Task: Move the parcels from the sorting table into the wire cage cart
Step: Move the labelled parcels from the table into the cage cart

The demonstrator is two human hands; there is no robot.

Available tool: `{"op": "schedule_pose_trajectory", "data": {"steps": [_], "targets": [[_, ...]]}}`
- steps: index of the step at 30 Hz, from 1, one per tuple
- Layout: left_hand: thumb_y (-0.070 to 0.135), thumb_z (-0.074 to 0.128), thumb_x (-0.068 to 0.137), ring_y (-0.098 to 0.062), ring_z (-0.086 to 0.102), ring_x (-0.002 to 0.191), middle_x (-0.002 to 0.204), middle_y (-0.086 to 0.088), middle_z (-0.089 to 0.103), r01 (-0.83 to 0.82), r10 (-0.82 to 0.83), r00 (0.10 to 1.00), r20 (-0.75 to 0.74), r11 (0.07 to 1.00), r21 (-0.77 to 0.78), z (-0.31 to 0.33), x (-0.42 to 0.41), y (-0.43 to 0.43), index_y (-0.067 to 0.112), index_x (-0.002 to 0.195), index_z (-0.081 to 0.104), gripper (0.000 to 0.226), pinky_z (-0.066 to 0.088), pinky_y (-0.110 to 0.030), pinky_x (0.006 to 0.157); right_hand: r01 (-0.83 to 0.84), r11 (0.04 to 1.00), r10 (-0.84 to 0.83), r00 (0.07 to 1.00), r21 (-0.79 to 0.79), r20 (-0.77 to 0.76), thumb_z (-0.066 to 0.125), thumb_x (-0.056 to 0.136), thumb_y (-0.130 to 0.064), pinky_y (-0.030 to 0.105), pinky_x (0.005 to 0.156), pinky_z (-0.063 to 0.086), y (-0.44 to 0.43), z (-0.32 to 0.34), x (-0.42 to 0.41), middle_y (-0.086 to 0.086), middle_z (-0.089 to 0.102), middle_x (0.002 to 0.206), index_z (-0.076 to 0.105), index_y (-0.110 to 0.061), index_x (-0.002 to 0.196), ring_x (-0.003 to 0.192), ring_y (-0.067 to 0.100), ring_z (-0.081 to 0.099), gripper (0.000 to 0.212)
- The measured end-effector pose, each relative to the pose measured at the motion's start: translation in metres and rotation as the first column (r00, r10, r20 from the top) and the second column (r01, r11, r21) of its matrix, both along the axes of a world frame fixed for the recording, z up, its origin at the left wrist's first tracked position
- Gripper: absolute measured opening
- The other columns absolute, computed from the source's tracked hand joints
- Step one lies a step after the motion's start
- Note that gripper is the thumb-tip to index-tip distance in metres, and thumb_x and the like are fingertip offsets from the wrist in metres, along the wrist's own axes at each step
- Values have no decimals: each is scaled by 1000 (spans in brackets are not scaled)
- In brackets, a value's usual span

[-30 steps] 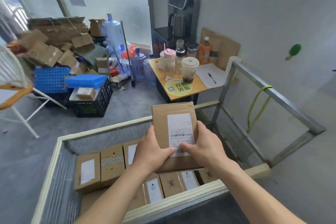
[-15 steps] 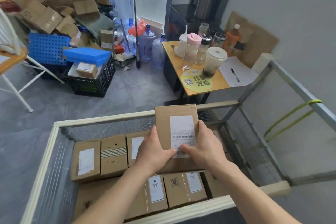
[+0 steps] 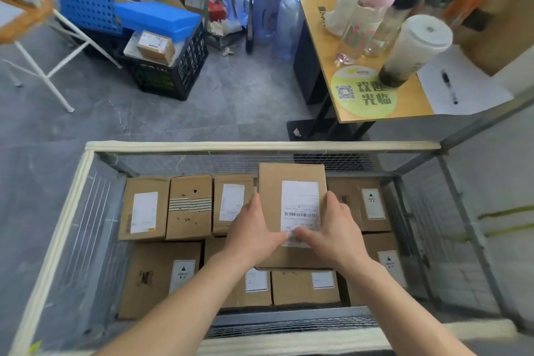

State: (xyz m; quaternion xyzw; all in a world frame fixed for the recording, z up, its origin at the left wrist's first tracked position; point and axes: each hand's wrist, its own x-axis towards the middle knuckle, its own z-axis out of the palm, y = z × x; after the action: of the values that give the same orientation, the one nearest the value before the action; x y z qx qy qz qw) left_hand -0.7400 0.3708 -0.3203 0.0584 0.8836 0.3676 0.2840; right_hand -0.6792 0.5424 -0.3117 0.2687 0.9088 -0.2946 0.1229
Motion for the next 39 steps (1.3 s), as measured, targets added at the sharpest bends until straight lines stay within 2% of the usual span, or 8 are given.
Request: {"op": "schedule_pose_trajectory", "data": {"steps": [5,9,14,17,24,28,32,39], "targets": [[45,86,72,-11,57,112,131,5,56,-62,63,996,64,998,-25,-59,-7,28,27,141,33,89,52,-22,82,-30,999,31,998,-33,45,82,68,-51,29,59,41,28,-54,-17,-4,49,108,33,-32,107,83,12,54,65],[45,86,74,-4,49,108,138,5,54,-103,108,990,91,993,-57,-102,-14,46,23,149,24,100,31,-6,64,-61,997,63,996,-39,63,82,72,-48,30,63,43,43,-98,-29,-2,47,113,33,-28,120,88,17,54,71],[37,87,75,-14,58,116,135,4,56,-114,124,986,111,989,-91,-159,-35,61,23,145,31,91,52,-23,85,-71,995,78,993,-77,88,80,75,-45,29,64,40,55,-157,-53,-1,50,116,36,-26,123,90,16,52,68],[31,85,77,-20,59,119,138,-1,55,-106,123,984,128,986,-128,-190,-51,66,19,151,26,95,54,-36,97,-62,992,71,994,-110,81,81,75,-43,30,70,46,58,-192,-69,-1,52,121,37,-24,130,97,16,54,73],[31,75,88,-29,54,125,148,-11,45,-35,80,984,157,963,-266,-247,-78,68,14,158,2,104,51,-41,99,-32,985,44,997,-167,69,84,73,-35,41,82,54,53,-262,-92,3,54,120,39,-18,128,103,21,57,73],[30,73,89,-30,51,127,150,-9,39,-9,47,991,124,958,-285,-263,-79,69,13,151,21,83,49,-42,100,-83,976,93,995,-201,40,79,79,-22,37,82,52,50,-289,-97,0,55,126,41,-23,130,110,21,55,63],[29,73,87,-25,54,115,137,-4,47,19,6,996,85,959,-283,-274,-76,73,15,130,37,58,45,-32,80,-91,965,102,994,-247,34,74,80,-11,38,84,53,47,-302,-99,-3,57,121,47,-28,127,111,20,57,57],[31,68,93,-24,33,144,163,-3,23,96,-76,994,82,956,-277,-261,-75,57,11,153,26,77,35,-36,111,-158,960,171,985,-232,36,71,85,-16,31,80,48,51,-290,-94,-5,54,124,46,-26,131,109,19,57,54]]}}
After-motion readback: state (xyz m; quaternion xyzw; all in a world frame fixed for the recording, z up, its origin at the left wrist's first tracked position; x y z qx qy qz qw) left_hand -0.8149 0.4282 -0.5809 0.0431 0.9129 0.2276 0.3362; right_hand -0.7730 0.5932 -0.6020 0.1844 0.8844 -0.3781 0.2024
